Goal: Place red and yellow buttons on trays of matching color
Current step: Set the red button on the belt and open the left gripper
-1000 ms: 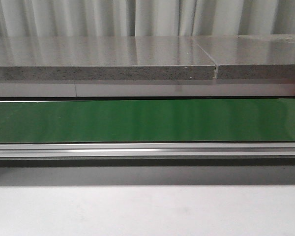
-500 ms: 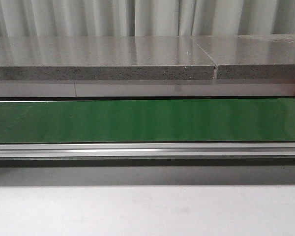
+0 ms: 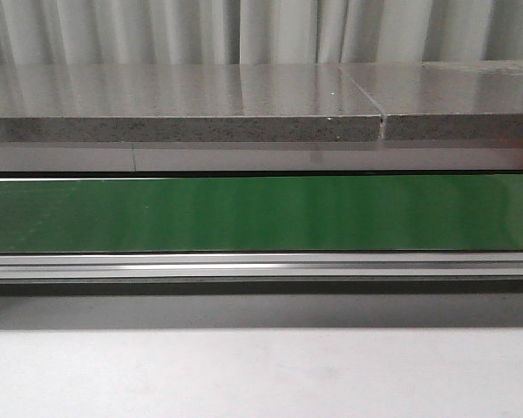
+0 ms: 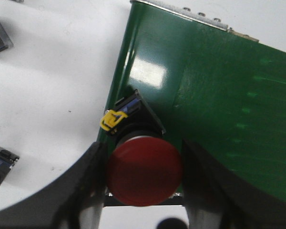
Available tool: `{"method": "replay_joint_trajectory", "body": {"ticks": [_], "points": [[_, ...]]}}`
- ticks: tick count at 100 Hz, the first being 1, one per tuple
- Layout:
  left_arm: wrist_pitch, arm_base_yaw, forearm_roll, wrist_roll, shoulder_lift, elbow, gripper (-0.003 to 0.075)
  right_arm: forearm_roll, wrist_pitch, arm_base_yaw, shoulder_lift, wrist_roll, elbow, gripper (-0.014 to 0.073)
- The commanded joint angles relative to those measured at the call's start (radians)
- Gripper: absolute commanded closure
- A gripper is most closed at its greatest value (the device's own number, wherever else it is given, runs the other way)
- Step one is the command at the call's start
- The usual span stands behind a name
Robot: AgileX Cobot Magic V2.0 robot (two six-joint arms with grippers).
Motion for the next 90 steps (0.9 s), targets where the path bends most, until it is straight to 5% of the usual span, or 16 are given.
{"method": "replay_joint_trajectory", "body": {"ticks": [1,22,37,46,90], "points": [[0.013,-0.006,-0.018,-0.002,-0.025,-0.033,0.0566,-0.008,-0.071,0.004,0.006,-0.009,-0.027,0.066],[0.026,-0.006,-0.02,-0.002,-0.009,-0.033,0.0526,-0.008,-0.071,0.004,0.006,-0.009,-0.027,0.066],[0.026,-0.006,-0.05,0.017,-0.009,-0.046,0.0279,-0.008,-0.071,0.004,0.006,-0.009,-0.027,0.066],[0.013,-0.006,-0.066,0.019,-0.009,-0.059,0.0199,-0.008,-0.071,0.004,0.006,-0.009,-0.027,0.066],[-0.07,-0.004,-0.05,0.019,-0.082,-0.085,0.0216,-0.008,-0.071,0.004,0.006,-0.009,-0.027,0.066]]}}
